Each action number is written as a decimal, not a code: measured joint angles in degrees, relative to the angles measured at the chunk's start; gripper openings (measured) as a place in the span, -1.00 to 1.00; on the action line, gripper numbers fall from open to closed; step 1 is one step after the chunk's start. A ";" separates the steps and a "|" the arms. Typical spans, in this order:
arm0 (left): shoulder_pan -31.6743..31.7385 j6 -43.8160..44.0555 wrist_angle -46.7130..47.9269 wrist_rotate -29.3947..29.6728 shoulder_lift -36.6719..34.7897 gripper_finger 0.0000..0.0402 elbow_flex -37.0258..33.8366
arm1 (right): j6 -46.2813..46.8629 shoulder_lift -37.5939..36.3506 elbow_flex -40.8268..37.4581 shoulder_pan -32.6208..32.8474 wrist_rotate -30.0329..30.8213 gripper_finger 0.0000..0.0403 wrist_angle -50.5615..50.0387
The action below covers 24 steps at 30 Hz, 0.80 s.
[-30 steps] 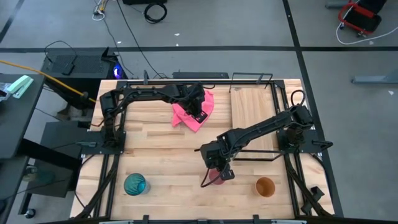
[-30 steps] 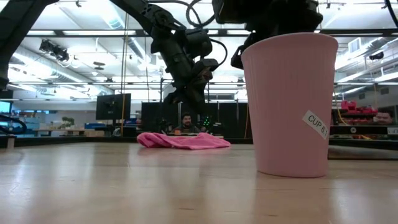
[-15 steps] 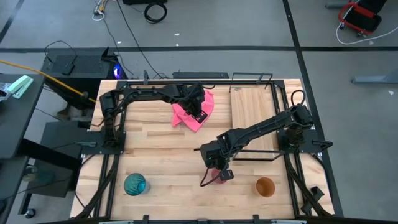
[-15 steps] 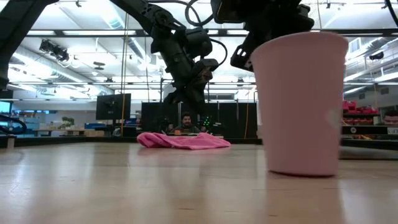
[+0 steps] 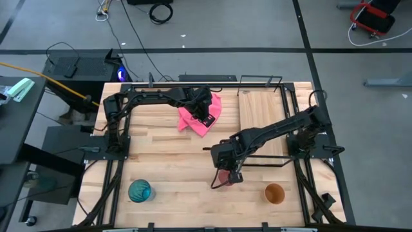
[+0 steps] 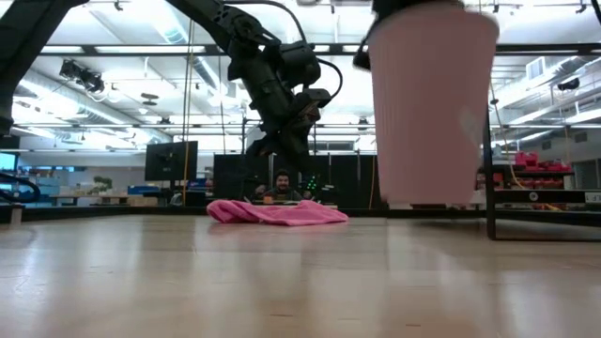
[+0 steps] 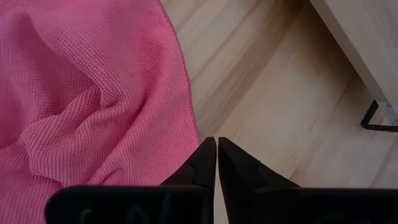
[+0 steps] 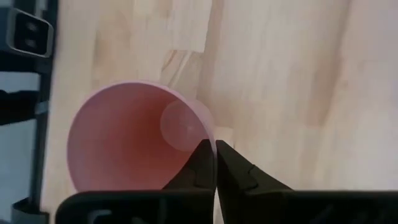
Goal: Stack small to large cups/mugs on shelf
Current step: Put the pink cup on the shelf
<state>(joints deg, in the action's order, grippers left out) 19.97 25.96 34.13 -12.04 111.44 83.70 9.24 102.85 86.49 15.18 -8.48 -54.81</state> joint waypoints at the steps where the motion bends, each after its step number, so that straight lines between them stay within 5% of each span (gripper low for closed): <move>1: 0.00 0.15 0.00 0.13 0.00 -0.88 0.00 | 0.03 -1.04 0.50 0.00 0.21 -0.98 -0.92; 15: 0.00 0.40 -0.07 0.42 0.00 -0.89 0.00 | 8.46 -16.49 6.92 -2.24 3.23 -0.99 -12.88; 24: 0.00 0.37 -0.09 0.42 0.00 -0.93 0.00 | 11.80 -19.84 14.31 -7.13 9.54 -0.99 -28.47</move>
<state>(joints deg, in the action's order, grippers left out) 19.97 26.33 34.04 -11.62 111.44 83.70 21.04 83.02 100.80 8.05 1.05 -83.28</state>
